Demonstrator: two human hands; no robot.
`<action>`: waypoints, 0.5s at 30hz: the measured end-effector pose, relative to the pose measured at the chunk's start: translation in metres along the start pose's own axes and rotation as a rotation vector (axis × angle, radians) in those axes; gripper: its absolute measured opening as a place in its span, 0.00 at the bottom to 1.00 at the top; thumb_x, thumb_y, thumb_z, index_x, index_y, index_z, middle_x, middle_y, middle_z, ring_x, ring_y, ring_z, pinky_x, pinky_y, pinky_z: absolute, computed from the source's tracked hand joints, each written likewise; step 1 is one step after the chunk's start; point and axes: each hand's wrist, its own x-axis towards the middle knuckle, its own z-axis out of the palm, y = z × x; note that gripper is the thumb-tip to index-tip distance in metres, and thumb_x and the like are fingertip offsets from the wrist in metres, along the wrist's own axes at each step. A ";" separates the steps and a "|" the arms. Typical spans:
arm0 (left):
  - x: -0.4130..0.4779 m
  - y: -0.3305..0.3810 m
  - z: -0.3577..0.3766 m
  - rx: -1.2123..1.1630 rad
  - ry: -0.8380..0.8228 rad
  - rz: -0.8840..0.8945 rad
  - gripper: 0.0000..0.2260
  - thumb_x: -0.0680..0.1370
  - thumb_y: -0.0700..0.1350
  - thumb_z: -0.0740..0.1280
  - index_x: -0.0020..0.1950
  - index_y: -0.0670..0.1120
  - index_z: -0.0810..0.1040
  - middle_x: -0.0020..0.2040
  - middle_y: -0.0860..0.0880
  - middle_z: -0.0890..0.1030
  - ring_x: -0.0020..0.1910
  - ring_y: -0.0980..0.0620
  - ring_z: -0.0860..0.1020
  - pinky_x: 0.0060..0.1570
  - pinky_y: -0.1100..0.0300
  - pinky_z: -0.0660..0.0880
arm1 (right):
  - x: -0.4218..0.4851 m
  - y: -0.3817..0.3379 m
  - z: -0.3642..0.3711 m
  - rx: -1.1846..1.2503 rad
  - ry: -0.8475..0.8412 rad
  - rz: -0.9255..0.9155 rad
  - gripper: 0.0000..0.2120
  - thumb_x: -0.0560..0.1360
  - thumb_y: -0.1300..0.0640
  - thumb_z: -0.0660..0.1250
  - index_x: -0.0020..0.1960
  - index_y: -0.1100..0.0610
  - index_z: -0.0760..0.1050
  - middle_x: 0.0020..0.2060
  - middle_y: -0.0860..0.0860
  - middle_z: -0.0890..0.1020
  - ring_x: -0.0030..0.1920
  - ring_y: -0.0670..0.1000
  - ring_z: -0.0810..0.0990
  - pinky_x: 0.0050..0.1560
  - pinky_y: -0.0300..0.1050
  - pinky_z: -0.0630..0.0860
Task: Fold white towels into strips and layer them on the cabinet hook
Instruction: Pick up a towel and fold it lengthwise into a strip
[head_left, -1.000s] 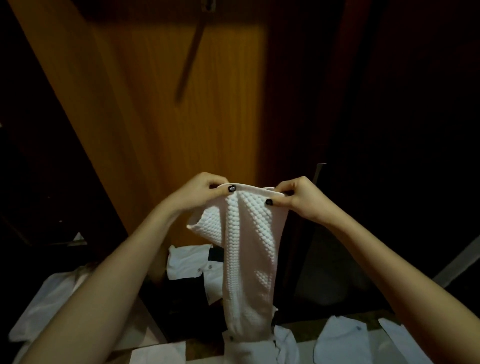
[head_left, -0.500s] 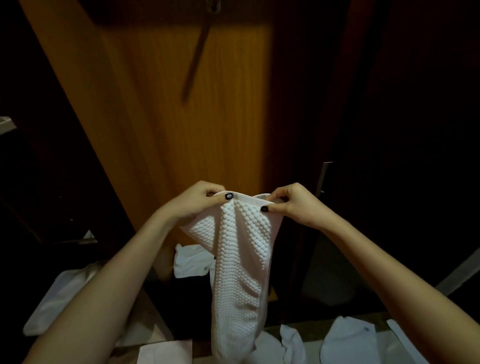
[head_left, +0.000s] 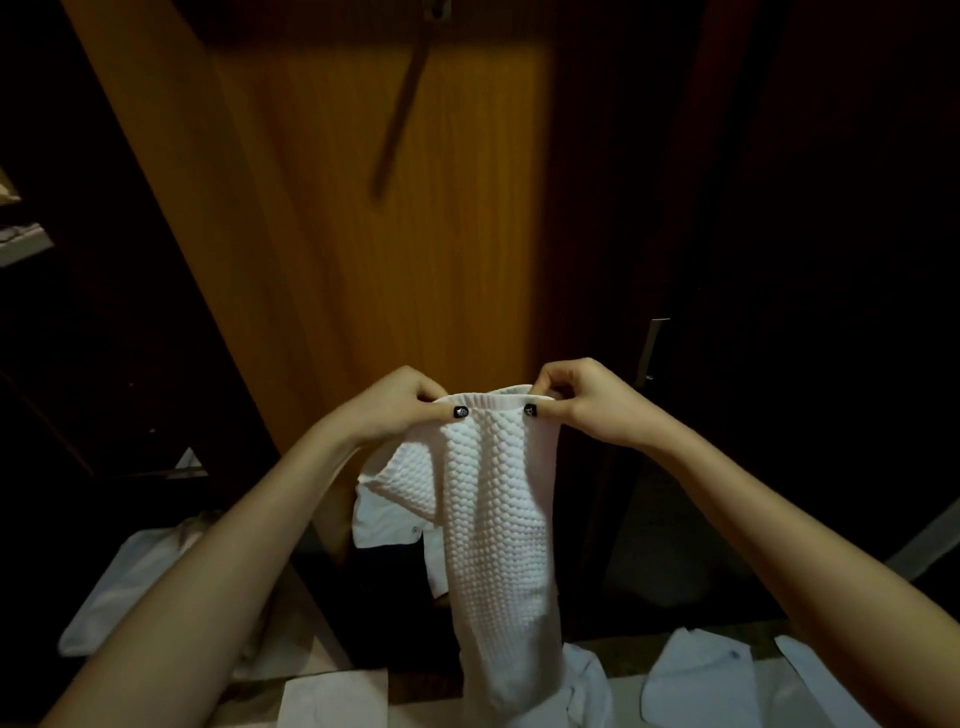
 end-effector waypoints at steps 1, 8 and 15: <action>0.000 -0.001 0.003 -0.028 0.066 -0.028 0.14 0.77 0.49 0.70 0.40 0.39 0.84 0.36 0.42 0.81 0.34 0.53 0.75 0.35 0.59 0.68 | 0.001 0.001 -0.002 0.008 0.011 0.009 0.05 0.76 0.62 0.69 0.41 0.61 0.78 0.37 0.52 0.79 0.40 0.47 0.75 0.44 0.48 0.73; 0.004 0.012 0.008 -0.095 0.340 -0.001 0.06 0.71 0.47 0.76 0.35 0.48 0.85 0.33 0.53 0.83 0.35 0.59 0.79 0.38 0.62 0.73 | 0.002 0.015 -0.007 -0.017 0.198 0.056 0.08 0.74 0.58 0.72 0.39 0.56 0.76 0.36 0.44 0.81 0.38 0.40 0.79 0.40 0.39 0.74; 0.008 0.007 -0.012 0.163 0.134 0.068 0.14 0.75 0.49 0.73 0.33 0.44 0.76 0.32 0.47 0.74 0.34 0.53 0.71 0.37 0.58 0.65 | 0.004 0.013 -0.007 0.024 0.339 0.019 0.09 0.73 0.58 0.74 0.38 0.58 0.76 0.36 0.47 0.83 0.41 0.47 0.82 0.45 0.47 0.78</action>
